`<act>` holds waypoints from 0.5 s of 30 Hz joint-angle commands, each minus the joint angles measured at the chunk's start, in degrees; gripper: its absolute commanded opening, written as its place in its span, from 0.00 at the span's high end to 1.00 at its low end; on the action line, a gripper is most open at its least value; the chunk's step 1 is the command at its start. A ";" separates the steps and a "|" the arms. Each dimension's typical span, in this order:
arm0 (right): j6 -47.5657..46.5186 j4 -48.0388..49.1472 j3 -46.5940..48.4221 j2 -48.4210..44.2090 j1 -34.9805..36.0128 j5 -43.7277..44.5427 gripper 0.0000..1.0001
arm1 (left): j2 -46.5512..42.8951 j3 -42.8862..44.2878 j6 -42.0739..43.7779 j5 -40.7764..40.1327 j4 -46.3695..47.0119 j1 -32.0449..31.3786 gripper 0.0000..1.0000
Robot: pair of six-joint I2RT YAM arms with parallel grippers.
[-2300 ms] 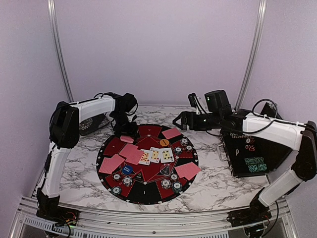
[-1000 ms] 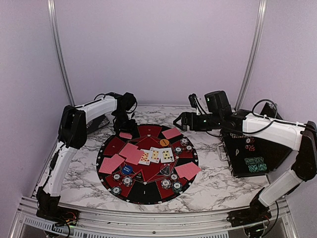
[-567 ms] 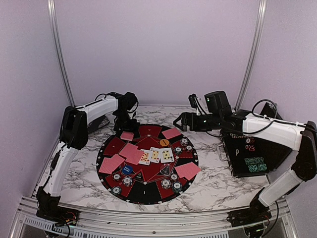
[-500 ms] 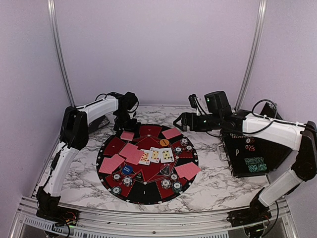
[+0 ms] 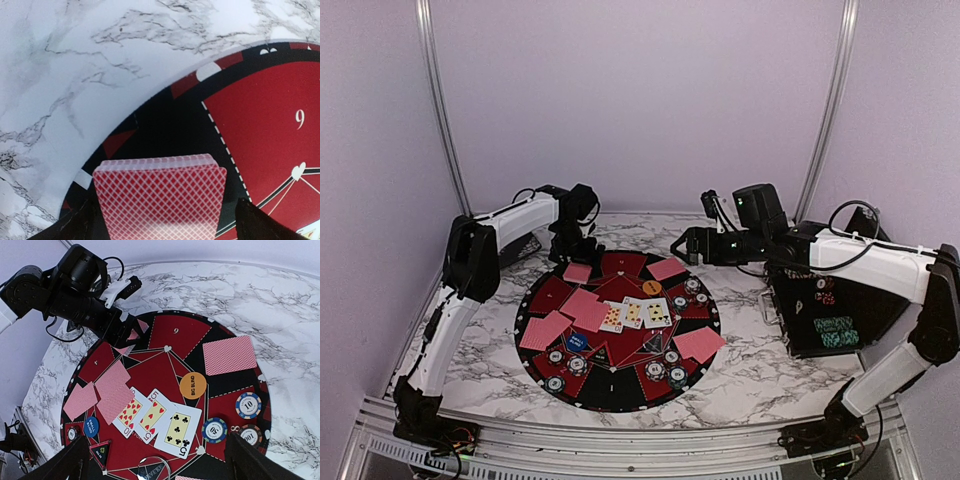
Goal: Distribute texas hold em gaming equipment
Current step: Place the face-down deck piles on the poker table mat.
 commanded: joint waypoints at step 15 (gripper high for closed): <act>-1.91 -0.03 1.41 -3.25 -0.55 10.36 0.08 | -12.58 -0.99 1.36 -1.24 6.17 1.47 0.01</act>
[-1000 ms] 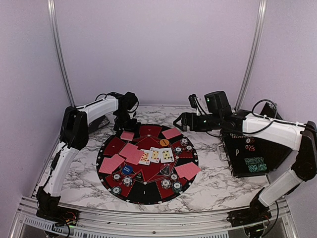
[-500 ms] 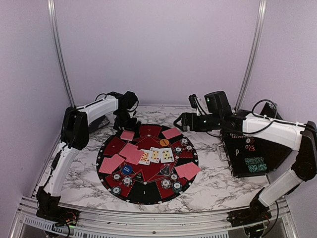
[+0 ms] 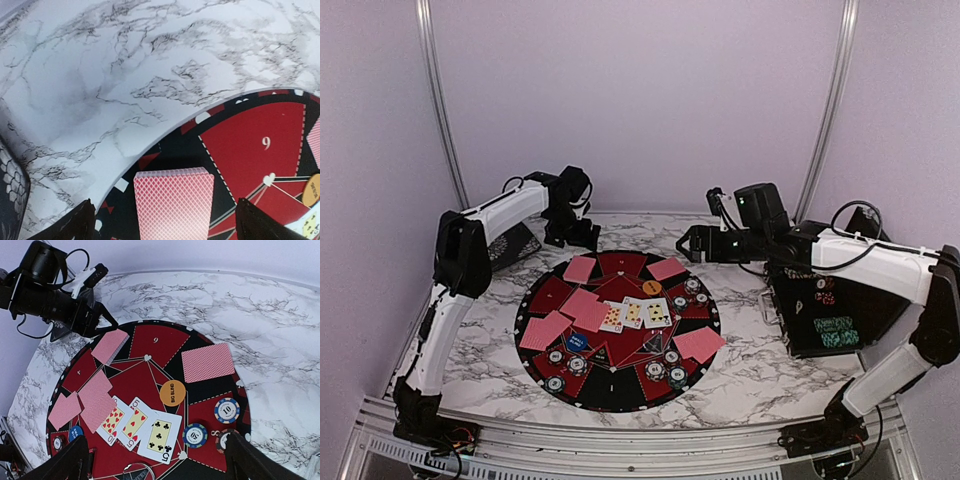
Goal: Distribute texas hold em gaming equipment
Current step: Place the face-down deck piles on the poker table mat, then reset both arms
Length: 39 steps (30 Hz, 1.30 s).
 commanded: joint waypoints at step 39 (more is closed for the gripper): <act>-4.18 9.74 -14.83 -28.45 -0.44 28.16 0.01 | -81.02 -81.34 -6.86 1.15 47.11 -0.04 0.01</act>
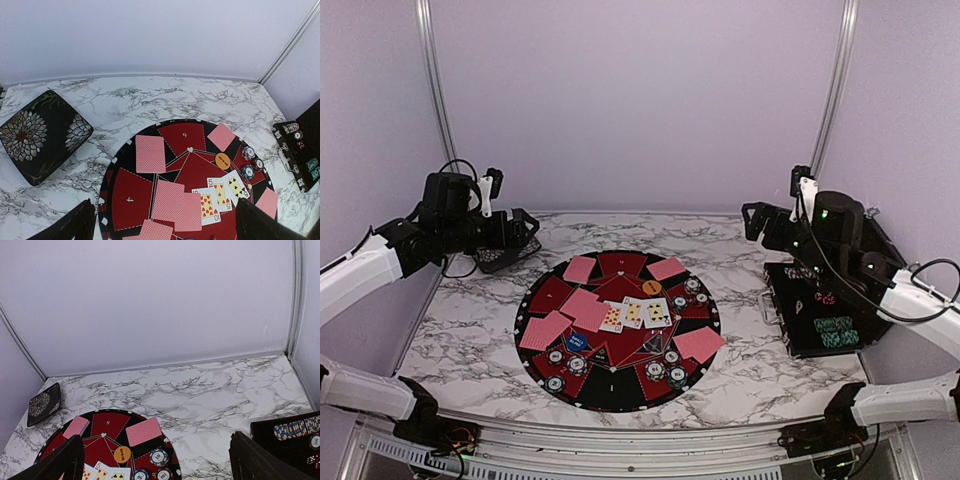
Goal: Distribute texas hold em gaming equipment
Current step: Reset both arms
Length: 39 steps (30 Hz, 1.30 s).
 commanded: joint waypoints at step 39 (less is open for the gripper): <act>-2.71 -0.34 -1.70 -4.80 -0.41 3.98 0.02 | -5.86 -5.59 -1.80 0.23 10.65 -0.01 0.01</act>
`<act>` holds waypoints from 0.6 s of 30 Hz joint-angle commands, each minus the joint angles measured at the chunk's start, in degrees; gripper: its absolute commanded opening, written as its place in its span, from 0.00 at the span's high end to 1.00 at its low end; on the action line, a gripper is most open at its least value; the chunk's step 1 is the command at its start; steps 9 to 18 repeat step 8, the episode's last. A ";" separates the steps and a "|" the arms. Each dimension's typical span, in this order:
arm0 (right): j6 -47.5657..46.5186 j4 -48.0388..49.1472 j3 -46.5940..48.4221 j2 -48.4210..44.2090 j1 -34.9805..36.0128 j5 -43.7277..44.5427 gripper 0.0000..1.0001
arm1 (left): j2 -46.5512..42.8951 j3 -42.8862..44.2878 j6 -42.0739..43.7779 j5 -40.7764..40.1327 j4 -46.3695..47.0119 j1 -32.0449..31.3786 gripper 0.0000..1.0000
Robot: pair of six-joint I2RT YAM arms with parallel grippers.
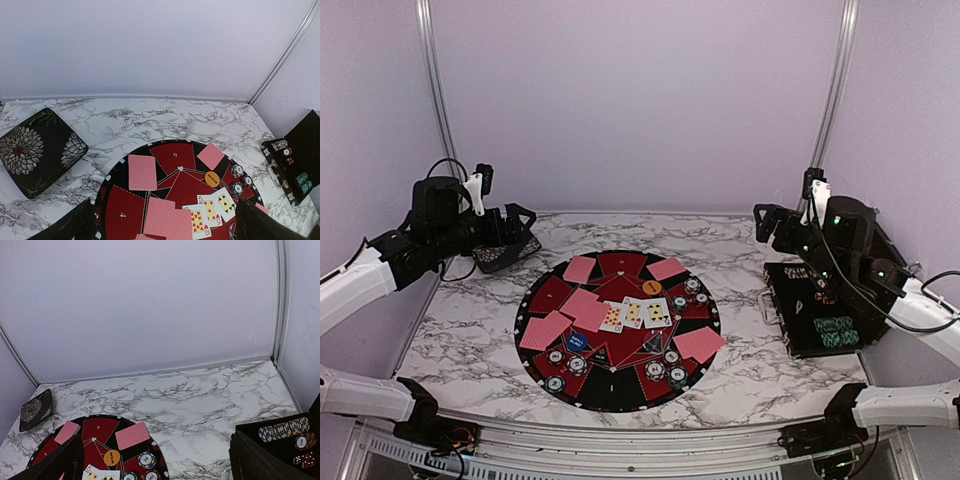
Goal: Distribute texas hold em gaming equipment
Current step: Reset both arms
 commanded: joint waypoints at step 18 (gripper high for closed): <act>-1.47 0.56 0.28 -0.45 -0.41 0.30 0.01 | -1.61 -0.78 -0.38 0.23 2.18 0.00 0.01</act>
